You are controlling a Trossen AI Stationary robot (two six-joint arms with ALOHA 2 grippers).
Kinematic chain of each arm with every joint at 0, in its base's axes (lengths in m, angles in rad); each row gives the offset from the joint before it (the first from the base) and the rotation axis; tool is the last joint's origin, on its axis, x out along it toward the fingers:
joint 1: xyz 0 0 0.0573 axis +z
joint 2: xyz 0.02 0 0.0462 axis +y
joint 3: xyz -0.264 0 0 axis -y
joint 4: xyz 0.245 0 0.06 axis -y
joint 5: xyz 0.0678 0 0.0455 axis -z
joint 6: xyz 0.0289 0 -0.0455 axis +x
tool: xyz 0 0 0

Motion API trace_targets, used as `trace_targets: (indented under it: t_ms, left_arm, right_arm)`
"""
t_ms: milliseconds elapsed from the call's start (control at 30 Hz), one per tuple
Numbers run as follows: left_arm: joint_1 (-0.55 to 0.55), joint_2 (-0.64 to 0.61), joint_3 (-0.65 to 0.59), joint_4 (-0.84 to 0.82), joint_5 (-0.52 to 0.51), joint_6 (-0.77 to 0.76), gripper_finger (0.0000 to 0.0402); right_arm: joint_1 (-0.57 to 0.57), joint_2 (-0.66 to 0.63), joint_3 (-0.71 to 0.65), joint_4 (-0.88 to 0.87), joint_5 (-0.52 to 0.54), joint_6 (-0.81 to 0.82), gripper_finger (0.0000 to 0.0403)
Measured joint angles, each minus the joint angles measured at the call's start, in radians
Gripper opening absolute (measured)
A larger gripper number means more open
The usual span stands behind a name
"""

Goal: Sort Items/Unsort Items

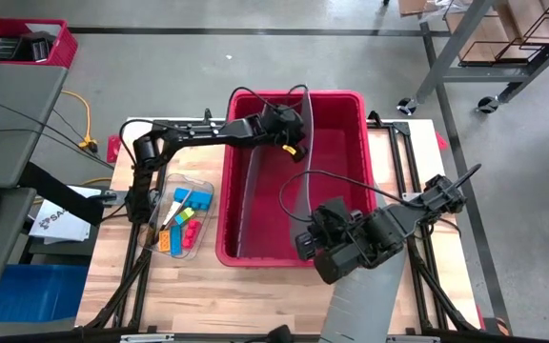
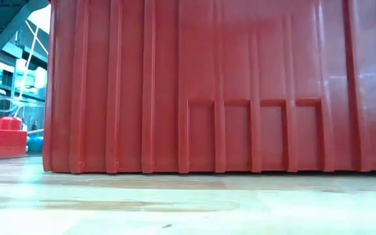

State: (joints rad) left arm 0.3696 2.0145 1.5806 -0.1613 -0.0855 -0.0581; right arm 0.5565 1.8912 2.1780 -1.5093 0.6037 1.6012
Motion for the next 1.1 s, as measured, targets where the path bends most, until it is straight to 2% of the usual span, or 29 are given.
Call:
trace_targets:
  t_ms: [233, 333, 467, 600, 667, 800, 900, 1000, 1100]
  left_arm:
    - [-0.034, -0.001, 0.000, -0.011, -0.007, 0.086, 0.0000]
    - [-0.033, -0.001, 0.000, -0.015, -0.013, 0.078, 0.0000]
    - [-0.024, -0.001, 0.000, 0.009, -0.019, 0.100, 0.0000]
    - [-0.014, -0.002, 0.002, -0.001, -0.016, 0.122, 0.0000]
    - [-0.006, -0.002, 0.002, 0.009, -0.016, 0.122, 0.0000]
    - [0.004, 0.003, 0.002, -0.004, -0.013, 0.124, 0.0000]
    - [0.010, 0.015, 0.002, 0.029, -0.013, 0.121, 0.0000]
    - [0.011, 0.022, 0.002, 0.021, -0.014, 0.142, 0.0000]
    - [0.013, 0.034, 0.000, 0.044, -0.032, 0.137, 0.0000]
  right_arm:
    - [0.043, -0.002, 0.001, 0.000, -0.036, 0.063, 0.0000]
    - [0.046, -0.003, 0.002, 0.034, -0.055, 0.035, 0.0000]
    - [0.060, -0.002, 0.002, -0.028, -0.036, -0.011, 0.0000]
    - [0.061, -0.005, 0.002, 0.037, -0.053, -0.057, 0.0000]
    - [0.065, -0.005, -0.004, -0.014, -0.048, -0.056, 0.0000]
    - [0.064, -0.007, 0.000, 0.060, -0.116, -0.089, 0.0000]
    - [0.080, -0.006, -0.001, -0.017, -0.089, -0.087, 0.0000]
    - [0.063, -0.008, 0.011, 0.010, -0.183, -0.097, 0.0000]
    - [0.077, -0.008, 0.012, 0.018, -0.115, -0.127, 0.0000]
